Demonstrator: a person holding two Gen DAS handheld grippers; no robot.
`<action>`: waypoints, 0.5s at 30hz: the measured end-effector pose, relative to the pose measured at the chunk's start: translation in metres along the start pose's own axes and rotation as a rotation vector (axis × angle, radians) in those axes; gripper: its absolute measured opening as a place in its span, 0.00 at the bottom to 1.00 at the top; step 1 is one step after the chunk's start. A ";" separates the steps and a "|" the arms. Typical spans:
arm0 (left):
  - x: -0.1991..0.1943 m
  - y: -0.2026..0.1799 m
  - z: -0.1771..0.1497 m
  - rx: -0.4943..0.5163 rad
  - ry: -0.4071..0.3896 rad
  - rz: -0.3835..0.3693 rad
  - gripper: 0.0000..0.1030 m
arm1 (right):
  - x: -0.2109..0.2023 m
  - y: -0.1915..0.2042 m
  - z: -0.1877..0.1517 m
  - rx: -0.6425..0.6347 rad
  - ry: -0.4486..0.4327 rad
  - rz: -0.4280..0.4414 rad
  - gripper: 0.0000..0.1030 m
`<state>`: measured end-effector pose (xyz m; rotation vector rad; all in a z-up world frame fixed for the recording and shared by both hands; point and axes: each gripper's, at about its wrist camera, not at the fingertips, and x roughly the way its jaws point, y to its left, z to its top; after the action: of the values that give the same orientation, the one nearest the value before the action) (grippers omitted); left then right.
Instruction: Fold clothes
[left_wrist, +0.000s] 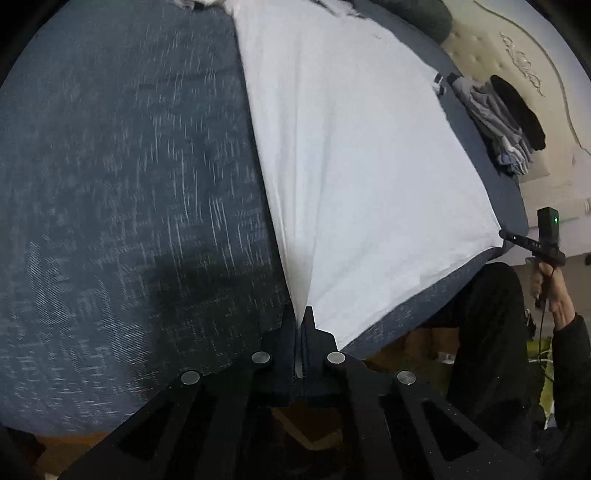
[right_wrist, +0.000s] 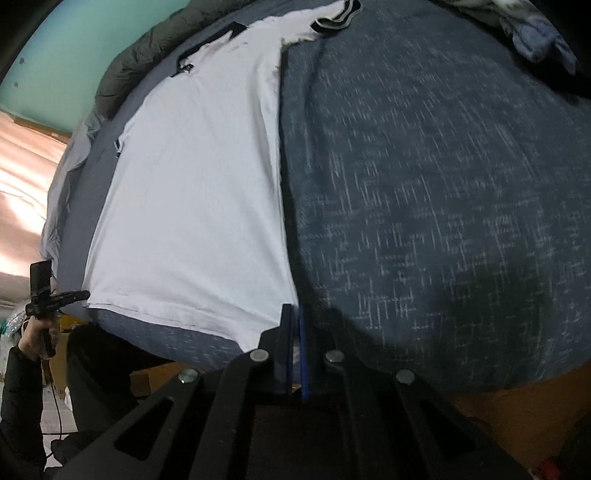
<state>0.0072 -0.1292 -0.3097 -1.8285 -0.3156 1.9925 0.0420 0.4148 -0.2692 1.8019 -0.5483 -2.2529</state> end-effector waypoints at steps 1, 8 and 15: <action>0.003 0.001 -0.001 -0.001 0.006 0.004 0.02 | -0.001 -0.002 -0.001 0.005 -0.006 0.004 0.02; 0.015 0.008 0.001 -0.011 0.035 0.008 0.02 | -0.001 -0.007 -0.003 0.011 -0.024 0.018 0.02; 0.006 0.009 0.007 -0.038 -0.002 -0.040 0.03 | -0.002 0.004 -0.001 -0.030 -0.034 0.013 0.02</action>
<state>-0.0010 -0.1336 -0.3186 -1.8284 -0.3909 1.9744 0.0433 0.4114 -0.2658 1.7434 -0.5280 -2.2747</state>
